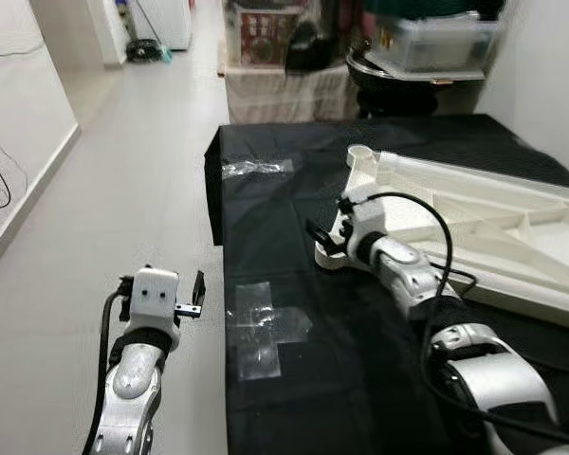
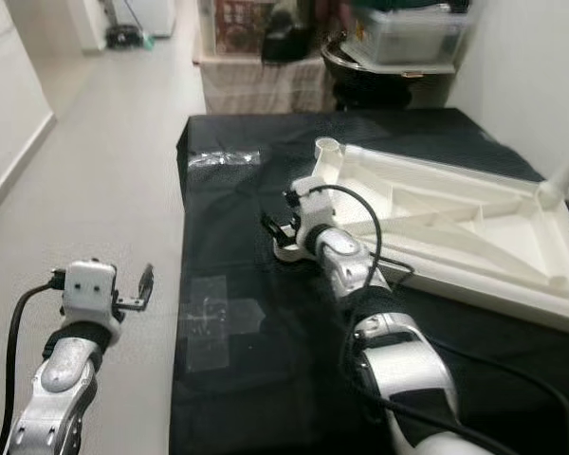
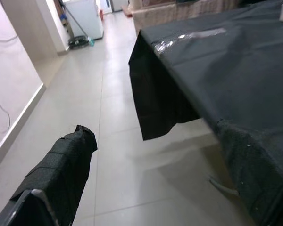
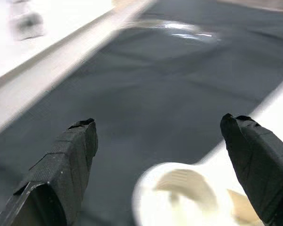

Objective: Building children table

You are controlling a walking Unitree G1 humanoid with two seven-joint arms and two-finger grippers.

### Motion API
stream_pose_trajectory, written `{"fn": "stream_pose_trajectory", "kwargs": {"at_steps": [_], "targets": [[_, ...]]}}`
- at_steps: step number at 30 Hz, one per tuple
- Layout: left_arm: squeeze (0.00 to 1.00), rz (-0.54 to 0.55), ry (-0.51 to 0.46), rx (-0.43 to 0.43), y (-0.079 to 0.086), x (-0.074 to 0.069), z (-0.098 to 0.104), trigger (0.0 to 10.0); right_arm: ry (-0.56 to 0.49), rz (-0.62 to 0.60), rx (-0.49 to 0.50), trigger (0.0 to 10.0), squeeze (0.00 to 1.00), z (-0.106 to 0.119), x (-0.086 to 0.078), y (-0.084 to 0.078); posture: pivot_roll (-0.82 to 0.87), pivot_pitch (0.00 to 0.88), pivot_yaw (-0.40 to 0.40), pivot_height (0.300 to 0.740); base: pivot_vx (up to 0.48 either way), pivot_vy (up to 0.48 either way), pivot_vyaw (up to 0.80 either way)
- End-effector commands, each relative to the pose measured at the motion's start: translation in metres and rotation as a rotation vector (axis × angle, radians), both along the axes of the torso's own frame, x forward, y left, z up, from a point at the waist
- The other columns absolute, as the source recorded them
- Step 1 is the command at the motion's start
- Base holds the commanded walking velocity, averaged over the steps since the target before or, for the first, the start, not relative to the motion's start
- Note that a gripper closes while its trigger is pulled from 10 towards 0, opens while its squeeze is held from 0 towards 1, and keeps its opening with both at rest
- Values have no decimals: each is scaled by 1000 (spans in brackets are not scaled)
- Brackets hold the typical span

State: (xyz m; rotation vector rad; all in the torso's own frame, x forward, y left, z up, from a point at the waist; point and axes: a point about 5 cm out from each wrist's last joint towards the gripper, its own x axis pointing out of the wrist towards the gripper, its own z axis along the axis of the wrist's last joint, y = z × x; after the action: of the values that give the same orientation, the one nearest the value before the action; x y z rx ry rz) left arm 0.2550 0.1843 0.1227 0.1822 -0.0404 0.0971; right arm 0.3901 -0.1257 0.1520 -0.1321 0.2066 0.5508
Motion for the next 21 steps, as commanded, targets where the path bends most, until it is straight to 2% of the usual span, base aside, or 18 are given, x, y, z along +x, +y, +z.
{"fn": "stream_pose_trajectory", "kwargs": {"at_steps": [1,5,9,11,12,15,21], "targets": [[0,3,4,5,1,0,0,10000,18,64,-21,10000,0,-4,-3,4,149,0,-111,740,0,0,0],[0,-2,6,4,-1,0,-1,10000,17,61,-105,10000,0,-12,-5,-2,145,0,-109,740,0,0,0],[0,-4,5,3,-2,1,-1,10000,31,60,-120,10000,0,-15,-5,-3,144,0,-108,740,0,0,0],[0,-5,4,4,-2,2,0,10000,91,-5,-181,10000,0,-24,-5,-9,151,0,-113,740,0,0,0],[0,-2,5,6,-1,1,0,10000,118,-49,-191,10000,0,-27,-5,-13,155,0,-116,740,0,0,0],[0,2,5,7,1,1,0,10000,155,-83,-188,10000,0,-29,-5,-17,155,0,-116,740,0,0,0],[0,3,8,7,0,0,-1,10000,211,-18,-208,10000,0,-37,-10,-16,147,0,-117,740,0,0,0]]}}
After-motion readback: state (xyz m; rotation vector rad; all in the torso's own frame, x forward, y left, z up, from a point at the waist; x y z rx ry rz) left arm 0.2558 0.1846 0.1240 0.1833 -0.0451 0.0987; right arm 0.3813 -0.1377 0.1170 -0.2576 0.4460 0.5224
